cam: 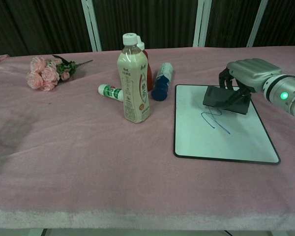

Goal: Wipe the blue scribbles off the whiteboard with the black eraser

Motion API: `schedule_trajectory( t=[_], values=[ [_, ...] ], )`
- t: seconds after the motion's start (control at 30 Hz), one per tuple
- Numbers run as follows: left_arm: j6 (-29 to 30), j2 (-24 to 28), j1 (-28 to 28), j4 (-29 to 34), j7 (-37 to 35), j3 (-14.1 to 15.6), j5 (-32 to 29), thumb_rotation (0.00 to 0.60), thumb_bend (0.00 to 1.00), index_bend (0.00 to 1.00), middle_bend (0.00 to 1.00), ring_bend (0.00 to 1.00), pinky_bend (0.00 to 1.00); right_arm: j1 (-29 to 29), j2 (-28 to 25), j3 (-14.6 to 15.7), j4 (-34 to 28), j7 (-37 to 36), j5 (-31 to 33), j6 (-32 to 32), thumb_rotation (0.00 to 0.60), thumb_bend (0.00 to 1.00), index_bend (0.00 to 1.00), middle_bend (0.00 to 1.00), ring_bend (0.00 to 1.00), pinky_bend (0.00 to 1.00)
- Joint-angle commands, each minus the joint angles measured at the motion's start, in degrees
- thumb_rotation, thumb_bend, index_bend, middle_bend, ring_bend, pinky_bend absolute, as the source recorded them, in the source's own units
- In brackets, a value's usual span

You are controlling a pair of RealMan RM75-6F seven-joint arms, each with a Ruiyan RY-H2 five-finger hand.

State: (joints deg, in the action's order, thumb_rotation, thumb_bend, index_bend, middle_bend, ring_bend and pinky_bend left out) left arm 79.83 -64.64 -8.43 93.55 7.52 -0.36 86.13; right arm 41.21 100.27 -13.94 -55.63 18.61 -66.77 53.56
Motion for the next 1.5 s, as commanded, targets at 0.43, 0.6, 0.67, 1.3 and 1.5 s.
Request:
schedule_trajectory(
  t=[0.43, 0.6, 0.67, 1.3, 1.5],
  values=[
    [-1.0, -0.2, -0.5, -0.1, 0.7, -0.1, -0.7, 0.600, 0.36, 0.00, 0.00, 0.00, 0.08, 3.8, 7.0, -1.0, 13.0, -0.9, 1.2, -3.5, 0.600, 0.43, 0.99, 0.79, 0.77, 0.89],
    [-1.3, -0.2, -0.7, 0.0, 0.8, -0.2, -0.9, 0.600, 0.36, 0.00, 0.00, 0.00, 0.09, 3.9, 7.4, -0.9, 14.3, -1.8, 1.0, -4.0, 0.600, 0.43, 0.99, 0.79, 0.77, 0.89],
    [-1.2, -0.2, -0.6, 0.0, 0.8, -0.1, -0.9, 0.600, 0.36, 0.00, 0.00, 0.00, 0.09, 3.6, 7.2, -0.7, 14.0, -2.3, 0.9, -4.2, 0.600, 0.43, 0.99, 0.79, 0.77, 0.89],
    [-1.2, -0.3, -0.8, 0.1, 1.2, 0.0, -0.9, 0.600, 0.36, 0.00, 0.00, 0.00, 0.09, 1.1, 4.0, 4.2, 2.0, -0.6, -4.6, -1.3, 0.600, 0.43, 0.99, 0.79, 0.77, 0.89],
    [-0.9, -0.1, -0.6, 0.1, 0.8, 0.0, -0.7, 0.600, 0.36, 0.00, 0.00, 0.00, 0.09, 0.3, 3.6, 6.2, -1.0, 0.2, -7.0, 0.3, 0.600, 0.43, 0.99, 0.79, 0.77, 0.89]
  ],
)
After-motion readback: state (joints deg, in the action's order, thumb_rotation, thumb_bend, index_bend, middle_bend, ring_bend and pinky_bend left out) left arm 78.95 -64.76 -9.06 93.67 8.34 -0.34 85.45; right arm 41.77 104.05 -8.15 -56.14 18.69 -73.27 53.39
